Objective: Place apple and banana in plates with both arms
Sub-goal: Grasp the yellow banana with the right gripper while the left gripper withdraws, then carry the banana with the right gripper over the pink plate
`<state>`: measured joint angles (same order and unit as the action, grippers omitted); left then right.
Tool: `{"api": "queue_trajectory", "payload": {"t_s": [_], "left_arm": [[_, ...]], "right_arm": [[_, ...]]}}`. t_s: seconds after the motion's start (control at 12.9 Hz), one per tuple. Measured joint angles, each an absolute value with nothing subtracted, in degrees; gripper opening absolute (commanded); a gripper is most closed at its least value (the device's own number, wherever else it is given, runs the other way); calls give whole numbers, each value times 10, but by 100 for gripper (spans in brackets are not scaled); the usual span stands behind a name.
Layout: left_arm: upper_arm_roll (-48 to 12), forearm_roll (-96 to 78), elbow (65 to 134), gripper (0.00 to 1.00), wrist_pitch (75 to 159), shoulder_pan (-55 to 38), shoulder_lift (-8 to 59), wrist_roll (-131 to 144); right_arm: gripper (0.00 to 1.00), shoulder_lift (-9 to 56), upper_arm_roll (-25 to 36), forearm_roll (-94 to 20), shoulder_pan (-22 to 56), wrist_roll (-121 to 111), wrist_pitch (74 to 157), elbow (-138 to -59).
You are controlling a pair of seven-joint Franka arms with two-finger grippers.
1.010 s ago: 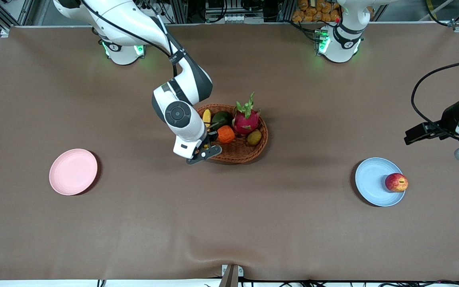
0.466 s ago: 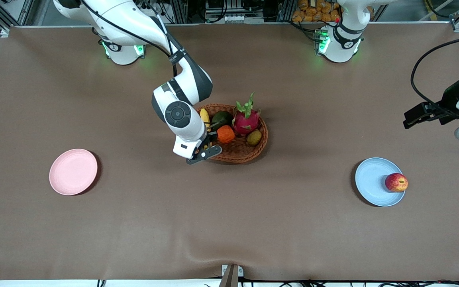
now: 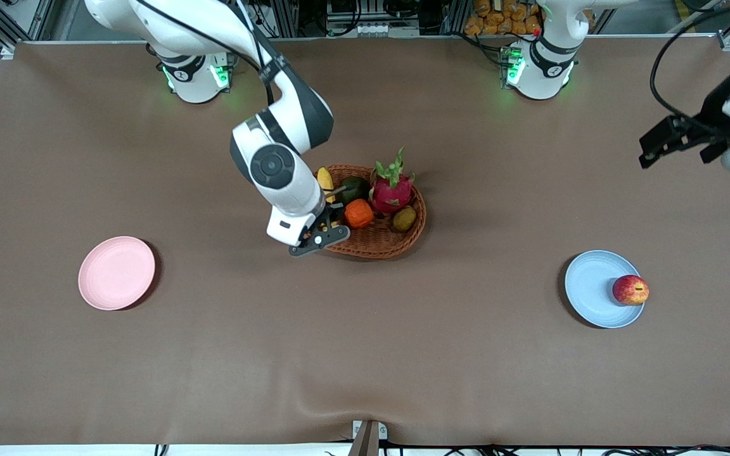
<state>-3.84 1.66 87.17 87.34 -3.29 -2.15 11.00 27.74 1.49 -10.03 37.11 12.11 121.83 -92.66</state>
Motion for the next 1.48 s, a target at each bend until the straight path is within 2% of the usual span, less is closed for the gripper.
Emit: {"api": "queue_trajectory", "payload": {"t_s": [0.31, 0.78, 1.24, 1.48], "left_arm": [[-4, 18, 888, 100, 873, -42, -34, 57], [-5, 18, 890, 100, 858, -44, -34, 45], [-4, 18, 884, 100, 854, -44, -41, 45], [-3, 18, 884, 100, 854, -44, -47, 45]], "right_arm": [[0, 238, 43, -98, 369, 139, 1197, -926], [0, 212, 111, -19, 366, 139, 1114, -926], [0, 202, 227, 53, 361, 34, 1070, -928], [0, 204, 274, 82, 325, -46, 1070, -931]]}}
